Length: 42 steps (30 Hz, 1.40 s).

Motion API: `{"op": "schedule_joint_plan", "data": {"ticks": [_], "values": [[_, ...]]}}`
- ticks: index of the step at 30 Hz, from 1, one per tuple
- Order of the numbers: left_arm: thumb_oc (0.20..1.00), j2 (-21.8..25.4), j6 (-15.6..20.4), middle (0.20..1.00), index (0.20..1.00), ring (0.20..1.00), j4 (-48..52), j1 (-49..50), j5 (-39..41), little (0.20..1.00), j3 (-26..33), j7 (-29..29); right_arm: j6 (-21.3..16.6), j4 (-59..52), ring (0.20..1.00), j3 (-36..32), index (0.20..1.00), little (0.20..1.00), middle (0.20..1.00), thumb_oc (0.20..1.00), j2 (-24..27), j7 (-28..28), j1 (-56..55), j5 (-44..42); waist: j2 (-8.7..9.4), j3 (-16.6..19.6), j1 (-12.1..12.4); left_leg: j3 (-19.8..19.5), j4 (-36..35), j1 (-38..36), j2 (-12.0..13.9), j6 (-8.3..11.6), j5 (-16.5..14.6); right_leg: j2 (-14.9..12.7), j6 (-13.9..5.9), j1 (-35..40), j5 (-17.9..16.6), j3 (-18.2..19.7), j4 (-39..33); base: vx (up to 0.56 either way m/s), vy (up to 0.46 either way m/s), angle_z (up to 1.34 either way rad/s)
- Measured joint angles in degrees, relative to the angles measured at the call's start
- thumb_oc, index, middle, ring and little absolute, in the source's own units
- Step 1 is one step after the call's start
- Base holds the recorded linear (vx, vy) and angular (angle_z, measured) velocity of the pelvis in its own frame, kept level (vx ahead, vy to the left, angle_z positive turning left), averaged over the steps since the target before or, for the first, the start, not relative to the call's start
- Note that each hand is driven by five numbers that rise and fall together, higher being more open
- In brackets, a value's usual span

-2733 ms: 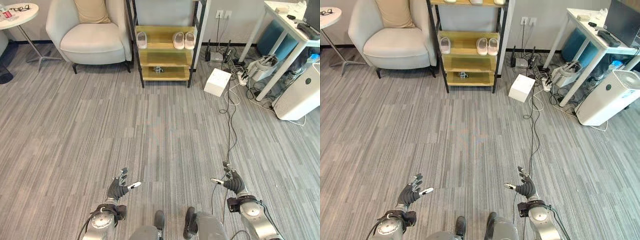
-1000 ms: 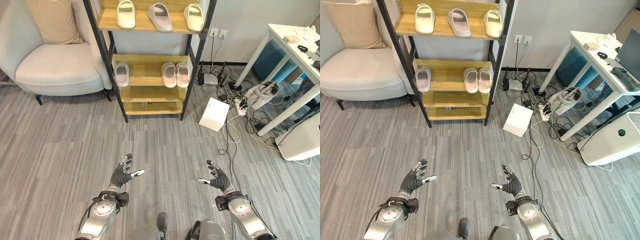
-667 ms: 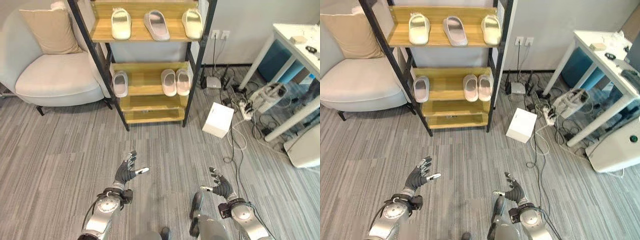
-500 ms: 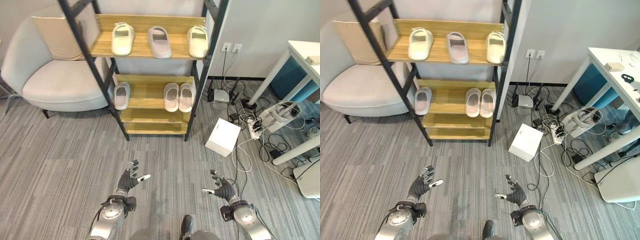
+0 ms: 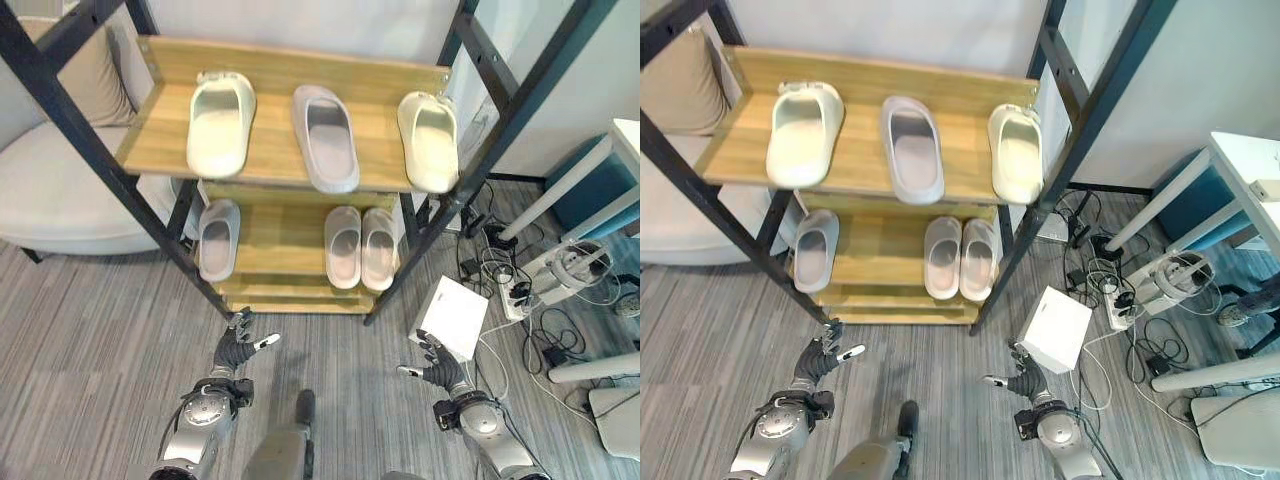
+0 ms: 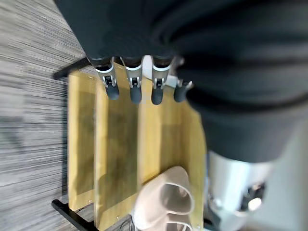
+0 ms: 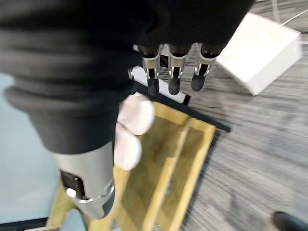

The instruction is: Arrange the slippers neatly on the shoe rack.

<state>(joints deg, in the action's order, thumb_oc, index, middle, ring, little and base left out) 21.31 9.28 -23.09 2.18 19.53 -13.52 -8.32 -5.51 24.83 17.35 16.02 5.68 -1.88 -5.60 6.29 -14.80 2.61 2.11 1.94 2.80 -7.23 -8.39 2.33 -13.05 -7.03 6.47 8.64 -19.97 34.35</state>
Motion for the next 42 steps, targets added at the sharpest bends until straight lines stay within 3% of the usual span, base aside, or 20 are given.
{"op": "schedule_joint_plan", "data": {"ticks": [2, 3, 5, 7, 9, 11, 13, 14, 15, 16, 17, 19, 21, 23, 25, 29, 31, 33, 37, 42], "values": [[1.0, 0.34, -0.08, 1.0, 1.0, 1.0, 0.84, -0.65, 0.01, 1.0, -0.45, 0.09, -0.05, -0.53, 1.0, 0.12, 1.0, 1.0, 1.0, 1.0, -0.65, -0.2, -0.99, 0.02, -0.73, 0.29, -0.86, -1.09, -0.91, -3.35, -1.54, -3.54, -2.79, -2.98, -1.77, -9.7, 3.19, 2.57, 16.63, 0.21, 0.171, 0.12], [1.0, 0.5, -0.07, 1.0, 1.0, 1.0, 1.39, -0.37, 0.0, 1.0, -1.79, 0.3, 0.02, -0.39, 1.0, -0.05, 1.0, 1.0, 1.0, 1.0, -0.77, -0.23, -1.22, 0.0, -2.72, 0.64, -1.34, -1.04, -2.8, -5.23, -1.35, -1.19, -1.1, -3.05, 0.29, -14.88, 5.6, 1.65, 16.89, 0.08, -0.046, 0.3], [1.0, 0.33, 0.02, 1.0, 1.0, 1.0, 4.26, -0.51, -0.43, 1.0, -2.65, 1.21, 0.61, -0.5, 1.0, 0.23, 1.0, 1.0, 1.0, 1.0, 0.1, -0.82, -1.71, 0.0, -5.69, 0.61, -2.06, -2.29, -3.6, -7.14, -0.6, 0.07, -1.69, 2.13, 2.65, -17.12, 6.39, 0.4, -6.72, 0.09, -0.135, 0.43], [1.0, 0.13, 0.06, 1.0, 1.0, 1.0, 4.8, -0.6, -0.49, 1.0, -2.58, 1.52, 0.85, -0.52, 1.0, 1.15, 1.0, 1.0, 1.0, 1.0, 0.52, -0.87, -1.74, 0.05, -6.65, 0.88, -2.11, -3.45, -3.68, -8.23, -0.16, 1.65, -2.64, 7.68, 5.31, -16.84, 2.61, 1.7, -23.05, 0.11, -0.194, 0.47], [1.0, -0.05, 0.05, 1.0, 1.0, 1.0, 4.82, 0.13, -0.49, 1.0, -2.49, 1.87, 0.87, -0.65, 1.0, 1.84, 1.0, 1.0, 1.0, 1.0, 0.51, -1.15, -2.12, 0.15, -6.24, 1.7, -1.04, -3.23, -3.75, -10.31, -0.07, 2.66, -3.27, 12.66, 9.27, -15.64, -2.32, 1.16, -26.31, 0.08, -0.145, 0.43], [1.0, -1.06, 0.02, 1.0, 1.0, 1.0, 5.02, 2.55, -0.48, 1.0, -2.6, 2.44, 0.84, -0.59, 1.0, 1.57, 1.0, 1.0, 1.0, 1.0, 1.15, -1.22, -3.83, 0.16, -5.34, 4.05, -0.78, -3.47, -3.35, -11.81, -2.21, 3.26, -3.63, 14.96, 15.35, -13.67, -9.57, 2.26, -29.76, 0.03, -0.167, 0.68], [1.0, -2.0, -0.01, 1.0, 1.0, 1.0, 5.19, 4.81, -0.48, 1.0, -2.73, 3.0, 0.99, 1.51, 1.0, 1.05, 1.0, 1.0, 1.0, 1.0, 1.66, -1.26, -3.61, 0.12, -2.62, 4.62, -0.35, -2.92, 4.53, -7.43, -4.94, 4.8, -6.73, 11.53, 13.71, -10.62, -15.55, 3.62, -34.62, -0.01, -0.182, 0.6], [1.0, -0.49, 0.13, 1.0, 1.0, 1.0, 7.75, 6.14, -0.51, 1.0, -3.03, 3.51, 0.9, 1.29, 1.0, 0.33, 1.0, 1.0, 1.0, 1.0, 1.24, -1.32, -3.68, 0.03, -1.37, 5.03, 1.12, -2.6, 5.48, -4.12, -3.17, 4.75, -7.82, 11.11, 13.6, -8.95, -16.29, 5.26, -39.07, -0.07, -0.114, 0.1], [1.0, 0.54, -0.03, 1.0, 1.0, 1.0, 7.78, 6.71, -0.51, 1.0, -3.28, 3.52, 0.84, 1.63, 1.0, -0.11, 1.0, 1.0, 1.0, 1.0, 1.11, -1.33, -2.89, -0.02, -0.7, 4.53, 2.61, -3.1, 2.97, -2.11, 1.3, 6.22, -6.99, 11.44, 13.48, -8.67, -16.29, 5.99, -39.39, -0.13, -0.074, -0.04], [1.0, 0.41, -0.14, 1.0, 1.0, 1.0, 6.64, 6.22, -0.52, 1.0, -3.41, 3.49, 0.36, 1.58, 1.0, -0.29, 1.0, 1.0, 1.0, 1.0, 1.41, -1.29, -1.99, -0.02, -1.18, 4.3, 2.37, -3.34, 1.81, 0.58, 6.32, 8.95, -4.95, 11.99, 12.62, -8.22, -16.1, 5.44, -39.17, -0.18, 0.002, -0.11], [1.0, -0.32, -0.2, 1.0, 1.0, 1.0, 6.13, 3.78, -0.53, 1.0, -5.0, 3.56, -0.18, 1.57, 1.0, -0.51, 1.0, 1.0, 1.0, 1.0, 2.65, -1.19, -1.04, -0.07, -2.82, 2.65, 1.79, -3.44, 3.84, 2.73, 8.0, 9.89, -0.61, 11.87, 9.32, -7.63, -14.77, 4.12, -39.5, -0.12, 0.064, 0.09], [1.0, -0.25, -0.14, 1.0, 1.0, 1.0, 6.15, 0.3, -0.5, 1.0, -5.38, 3.84, -0.24, 1.6, 1.0, -0.48, 1.0, 1.0, 1.0, 1.0, 3.16, -1.27, -1.04, -0.13, -3.17, 1.95, 0.84, -4.49, 3.73, 2.91, 6.41, 10.64, -2.93, 10.34, 8.87, -8.41, -14.75, 5.34, -39.52, 0.02, 0.179, -0.18], [1.0, -0.25, -0.06, 1.0, 1.0, 1.0, 6.37, 0.41, -0.49, 1.0, -5.68, 3.83, -0.26, 1.42, 1.0, -0.83, 1.0, 1.0, 1.0, 1.0, 3.1, -1.33, -3.74, -0.12, -4.31, 2.31, -1.53, -3.92, 0.12, -1.81, 4.65, 8.71, -3.44, 8.67, 6.98, -5.89, -14.3, 6.56, -39.5, 0.07, 0.401, -0.34], [1.0, -1.25, -0.07, 1.0, 1.0, 1.0, 6.43, 1.89, -0.49, 1.0, -6.62, 3.88, -0.08, 0.82, 1.0, -4.46, 1.0, 1.0, 1.0, 1.0, 2.04, -1.12, -5.75, -0.12, -6.65, 3.57, -3.31, -2.45, -7.11, -6.73, 3.62, 4.24, -0.87, 7.43, 4.56, -4.05, -15.33, 6.76, -39.17, -0.05, 0.372, -0.19], [1.0, -1.76, -0.03, 1.0, 1.0, 1.0, 6.7, 2.6, -0.52, 1.0, -6.67, 3.91, 0.0, 0.59, 1.0, -4.39, 1.0, 1.0, 1.0, 1.0, 1.95, -1.04, -5.81, -0.04, -7.77, 4.84, -4.23, -1.12, -7.07, -6.49, 2.73, 3.66, -0.22, 6.44, 3.11, -4.87, -17.02, 6.99, -39.16, -0.14, 0.263, -0.24], [1.0, 0.82, -0.21, 1.0, 1.0, 1.0, 6.14, 2.97, -0.53, 1.0, -6.53, 4.25, 0.97, 1.07, 1.0, -1.87, 1.0, 1.0, 1.0, 1.0, 1.54, -1.07, -4.58, 0.64, -6.48, 5.11, -3.56, 1.48, -6.61, -4.75, 2.15, 3.04, 0.26, 5.4, 2.33, -7.27, -18.08, 6.91, -39.14, -0.12, 0.065, -0.23], [1.0, 1.76, -0.2, 1.0, 1.0, 1.0, 6.14, 2.65, -0.56, 1.0, -6.49, 4.46, 0.99, 2.19, 1.0, -1.54, 1.0, 1.0, 1.0, 1.0, 1.28, -1.11, -3.47, 1.15, -6.31, 4.93, -3.41, 1.65, -6.62, -4.49, 2.71, 2.58, 0.37, 4.7, 1.04, -8.02, -14.84, 5.38, -35.11, -0.07, -0.085, 0.05], [1.0, 1.93, -0.15, 1.0, 1.0, 1.0, 5.99, 2.82, -0.69, 1.0, -6.49, 4.68, 1.01, 1.7, 1.0, -1.46, 1.0, 1.0, 1.0, 1.0, 1.22, -1.14, -3.19, 1.19, -6.9, 5.03, -2.19, 1.55, -6.62, -4.41, 4.58, 2.75, 0.49, 4.79, -0.02, -7.8, -10.31, 5.53, -29.3, -0.02, -0.154, -0.03], [1.0, 1.96, -0.14, 1.0, 1.0, 1.0, 5.53, 3.87, -0.69, 1.0, -6.44, 4.62, 0.96, 1.81, 1.0, 0.49, 1.0, 1.0, 1.0, 1.0, 0.93, -1.16, -1.55, 1.77, -3.06, 5.96, -0.65, 1.75, -6.62, -4.3, 3.56, 4.56, 1.19, 3.75, -0.62, -0.25, -10.23, 5.7, -39.5, -0.06, -0.219, -0.06], [1.0, 0.51, -0.16, 1.0, 1.0, 1.0, 4.81, 4.72, -0.7, 1.0, -6.56, 4.55, 0.91, 1.12, 1.0, 1.49, 1.0, 1.0, 1.0, 1.0, 1.43, -1.25, -1.15, 2.21, -3.91, 5.82, -0.6, -0.13, -6.63, -3.8, 7.62, 8.23, 3.16, 8.07, 1.69, 0.06, -9.74, 5.14, -39.5, -0.1, -0.29, 0.08]]}}
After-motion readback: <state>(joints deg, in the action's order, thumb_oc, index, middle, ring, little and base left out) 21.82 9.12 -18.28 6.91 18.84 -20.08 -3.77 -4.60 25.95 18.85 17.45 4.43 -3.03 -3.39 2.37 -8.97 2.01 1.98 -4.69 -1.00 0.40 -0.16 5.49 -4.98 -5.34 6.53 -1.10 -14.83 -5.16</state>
